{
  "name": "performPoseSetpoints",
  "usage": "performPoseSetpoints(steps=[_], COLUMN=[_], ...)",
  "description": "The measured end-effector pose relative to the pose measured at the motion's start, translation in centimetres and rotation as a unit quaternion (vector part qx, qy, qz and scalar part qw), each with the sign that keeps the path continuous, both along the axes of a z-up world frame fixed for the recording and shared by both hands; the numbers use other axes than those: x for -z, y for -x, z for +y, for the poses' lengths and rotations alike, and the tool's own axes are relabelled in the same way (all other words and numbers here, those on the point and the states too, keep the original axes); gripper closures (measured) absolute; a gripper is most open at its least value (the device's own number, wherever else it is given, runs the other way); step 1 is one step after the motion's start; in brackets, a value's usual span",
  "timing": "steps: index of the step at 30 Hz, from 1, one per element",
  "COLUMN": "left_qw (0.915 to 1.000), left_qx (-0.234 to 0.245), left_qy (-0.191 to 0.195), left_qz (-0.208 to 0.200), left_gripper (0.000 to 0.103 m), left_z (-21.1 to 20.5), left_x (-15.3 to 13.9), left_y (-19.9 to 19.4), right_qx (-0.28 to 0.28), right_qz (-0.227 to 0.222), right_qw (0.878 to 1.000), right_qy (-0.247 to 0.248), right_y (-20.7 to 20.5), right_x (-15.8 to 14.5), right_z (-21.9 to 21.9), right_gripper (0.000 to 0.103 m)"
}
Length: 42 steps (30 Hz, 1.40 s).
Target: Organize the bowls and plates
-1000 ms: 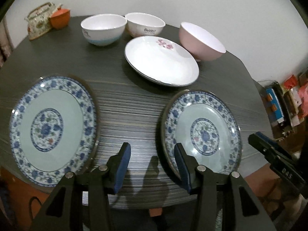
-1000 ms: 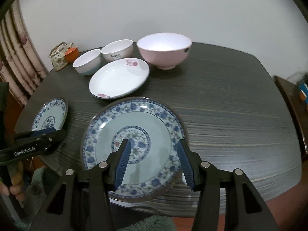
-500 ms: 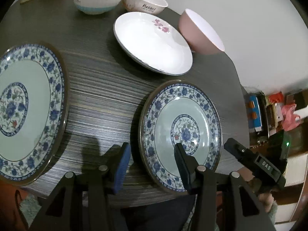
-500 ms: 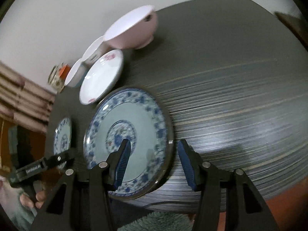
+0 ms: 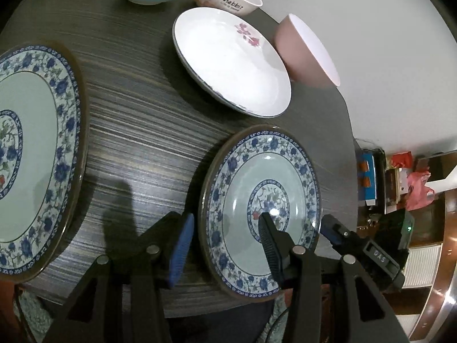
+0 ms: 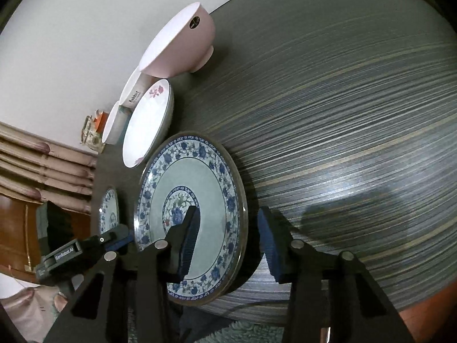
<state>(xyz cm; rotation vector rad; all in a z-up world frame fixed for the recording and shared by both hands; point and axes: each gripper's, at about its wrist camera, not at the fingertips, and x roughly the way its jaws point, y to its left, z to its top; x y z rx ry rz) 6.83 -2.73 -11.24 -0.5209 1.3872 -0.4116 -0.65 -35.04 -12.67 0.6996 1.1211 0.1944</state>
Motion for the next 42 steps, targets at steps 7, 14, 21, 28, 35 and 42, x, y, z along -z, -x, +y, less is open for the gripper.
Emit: performPoseSetpoints(steps=[7,14,21,28,35,42], left_qw=[1.0,0.9998,0.9996,0.9994,0.999,0.9981], left_qx=[0.009,0.015,0.022,0.027,0.028,0.032], left_qy=[-0.002,-0.008,-0.015,-0.018,-0.033,-0.052], left_qz=[0.003,0.01,0.01,0.013,0.009,0.005], left_gripper=[0.055,0.056,0.057,0.061,0.07,0.083], left_z=[-0.2,-0.6,-0.9,-1.2,-1.2,-0.9], left_x=[0.2,0.6,0.7,1.0,1.0,1.1], left_y=[-0.2,-0.4,-0.5,-0.5,-0.4,-0.3], right_qx=[-0.003,-0.01,-0.016,-0.024,-0.017,-0.017], right_qz=[0.007,0.013,0.017,0.019,0.023,0.025], right_qw=[1.0,1.0,1.0,1.0,1.0,0.999], right_qy=[-0.012,-0.01,-0.002,0.001,0.0,0.012], right_y=[-0.4,-0.3,-0.5,-0.6,-0.5,-0.6], right_x=[0.7,1.0,1.4,1.7,1.8,1.9], right_z=[-0.1,-0.1,0.4,0.9,0.8,0.8], right_gripper=[0.072,0.075,0.076,0.08,0.086,0.09])
